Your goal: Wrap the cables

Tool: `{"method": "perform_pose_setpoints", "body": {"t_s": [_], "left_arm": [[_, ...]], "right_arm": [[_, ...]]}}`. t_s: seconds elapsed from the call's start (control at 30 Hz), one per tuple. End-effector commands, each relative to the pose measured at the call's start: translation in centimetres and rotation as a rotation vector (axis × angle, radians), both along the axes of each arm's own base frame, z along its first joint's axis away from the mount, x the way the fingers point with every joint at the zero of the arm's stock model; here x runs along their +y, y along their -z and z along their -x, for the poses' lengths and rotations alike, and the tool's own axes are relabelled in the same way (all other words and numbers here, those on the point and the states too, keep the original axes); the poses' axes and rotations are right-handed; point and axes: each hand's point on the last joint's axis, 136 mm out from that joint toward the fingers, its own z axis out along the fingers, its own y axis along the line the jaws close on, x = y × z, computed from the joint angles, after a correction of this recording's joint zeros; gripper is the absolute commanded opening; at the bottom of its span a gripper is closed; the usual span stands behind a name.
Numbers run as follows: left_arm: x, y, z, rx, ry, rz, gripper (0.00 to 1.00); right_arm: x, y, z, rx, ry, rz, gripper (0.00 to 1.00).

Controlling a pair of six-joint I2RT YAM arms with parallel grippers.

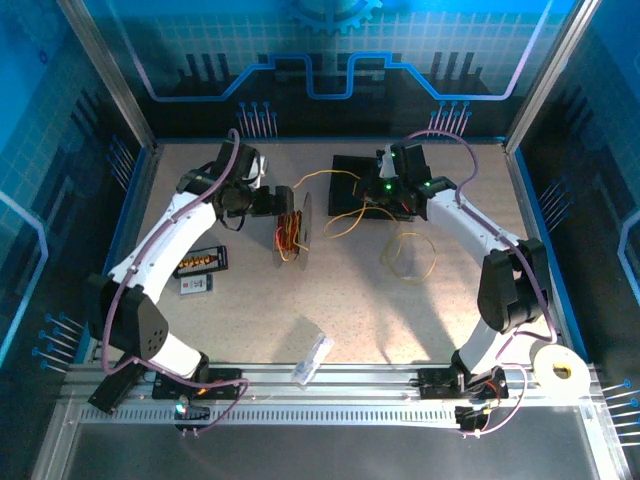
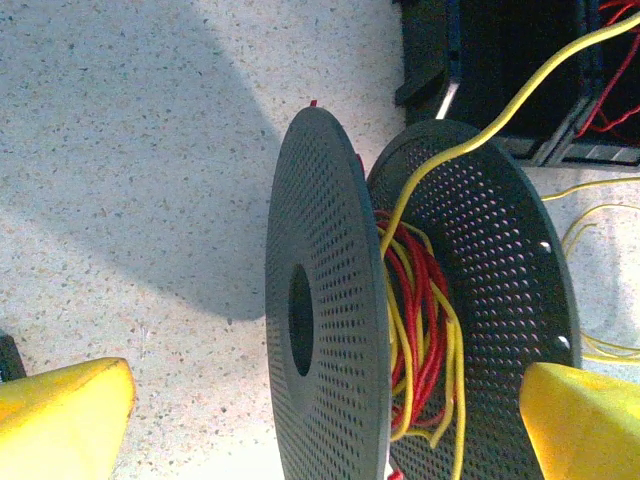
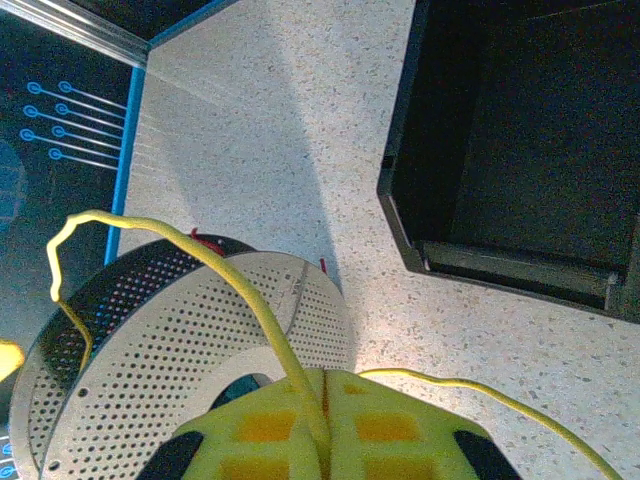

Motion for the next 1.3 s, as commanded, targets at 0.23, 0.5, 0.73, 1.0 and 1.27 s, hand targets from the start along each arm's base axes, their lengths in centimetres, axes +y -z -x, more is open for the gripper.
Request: {"method": "perform_pose_setpoints", "body": {"t_s": [0.23, 0.5, 0.73, 1.0, 1.27], "left_arm": [[-0.4, 1.9, -2.0, 0.043, 0.029, -0.135, 0.81], [-0.4, 2.3, -2.7, 0.047, 0.021, -0.151, 0.62], [-0.6, 2.8, -2.8, 0.058, 0.027, -0.149, 0.58], [-0.7, 3.5, -2.8, 0.075, 0.033, -0.152, 0.54], [-0.7, 3.9, -2.9, 0.084, 0.038, -0.157, 0.49]], "right_arm": [[1.4, 1.4, 0.5, 0.039, -0.029, -0.047, 0.0], [1.6, 1.9, 0.8, 0.052, -0.041, -0.034, 0.0], [1.6, 2.2, 0.8, 0.056, -0.044, -0.028, 0.0], [1.8, 2.5, 0.9, 0.063, -0.048, -0.029, 0.0], [1.9, 2.4, 1.0, 0.064, -0.055, -0.035, 0.0]]}}
